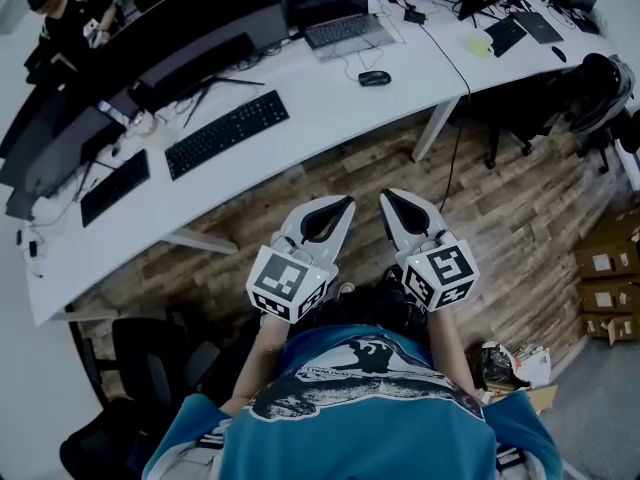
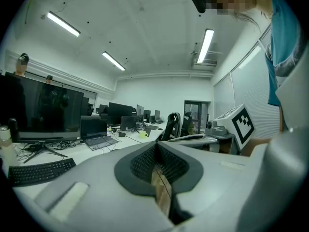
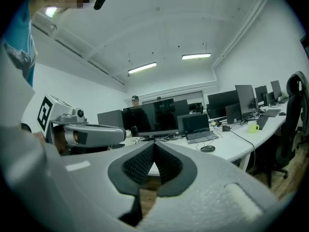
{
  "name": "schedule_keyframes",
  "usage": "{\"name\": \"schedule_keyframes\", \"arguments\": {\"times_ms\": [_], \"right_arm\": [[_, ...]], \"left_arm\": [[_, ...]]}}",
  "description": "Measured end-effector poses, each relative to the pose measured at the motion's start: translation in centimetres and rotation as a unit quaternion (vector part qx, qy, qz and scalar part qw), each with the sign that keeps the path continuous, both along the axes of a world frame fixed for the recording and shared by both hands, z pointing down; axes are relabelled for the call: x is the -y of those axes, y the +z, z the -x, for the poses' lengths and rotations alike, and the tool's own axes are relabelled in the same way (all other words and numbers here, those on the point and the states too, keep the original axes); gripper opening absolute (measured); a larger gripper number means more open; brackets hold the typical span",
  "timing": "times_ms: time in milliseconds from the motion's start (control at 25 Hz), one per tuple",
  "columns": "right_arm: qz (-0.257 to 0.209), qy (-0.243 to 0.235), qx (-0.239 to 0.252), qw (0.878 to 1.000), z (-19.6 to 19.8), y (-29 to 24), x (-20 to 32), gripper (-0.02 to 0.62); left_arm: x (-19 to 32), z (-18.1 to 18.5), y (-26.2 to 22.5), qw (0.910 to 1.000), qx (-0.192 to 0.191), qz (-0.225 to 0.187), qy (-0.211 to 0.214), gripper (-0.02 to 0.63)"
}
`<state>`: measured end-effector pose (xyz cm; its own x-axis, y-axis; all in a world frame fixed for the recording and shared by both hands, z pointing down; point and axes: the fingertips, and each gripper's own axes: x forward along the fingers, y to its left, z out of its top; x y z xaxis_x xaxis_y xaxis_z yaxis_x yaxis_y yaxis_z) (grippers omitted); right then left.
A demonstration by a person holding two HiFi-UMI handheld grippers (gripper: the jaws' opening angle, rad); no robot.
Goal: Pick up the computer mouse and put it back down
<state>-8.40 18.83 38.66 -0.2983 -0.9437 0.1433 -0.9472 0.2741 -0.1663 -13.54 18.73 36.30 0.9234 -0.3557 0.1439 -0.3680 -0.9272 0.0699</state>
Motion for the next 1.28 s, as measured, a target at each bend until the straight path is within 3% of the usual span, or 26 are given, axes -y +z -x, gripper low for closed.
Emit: {"name": "schedule_keyframes", "arguments": {"times_ms": [360,720,1000,1280], "right_arm": [[0.019,0.006,0.011,1.0,0.6,1.3,0.1,0.002],[0.028,0.008,0.02,0.999,-2.0,1.9,1.4,0.002],[0.027,-0.008,0.036,0.999,-6.1,2.8,5.6,0.002],[0.029,-0.028,0.037,0.998,-13.4,2.3,11.4,0.002]], "left_arm": [[0.8,0.5,0.6,0.9999,-0.003,0.013,0.003,0.018],[2.4,-1.9,1.3,0.9998,0.001,0.022,0.003,0.018],[6.1,-5.4,2.0,0.9995,0.016,0.022,-0.018,0.018],[12.6,-11.7,1.1,0.9983,0.015,0.02,-0.053,0.018]]}}
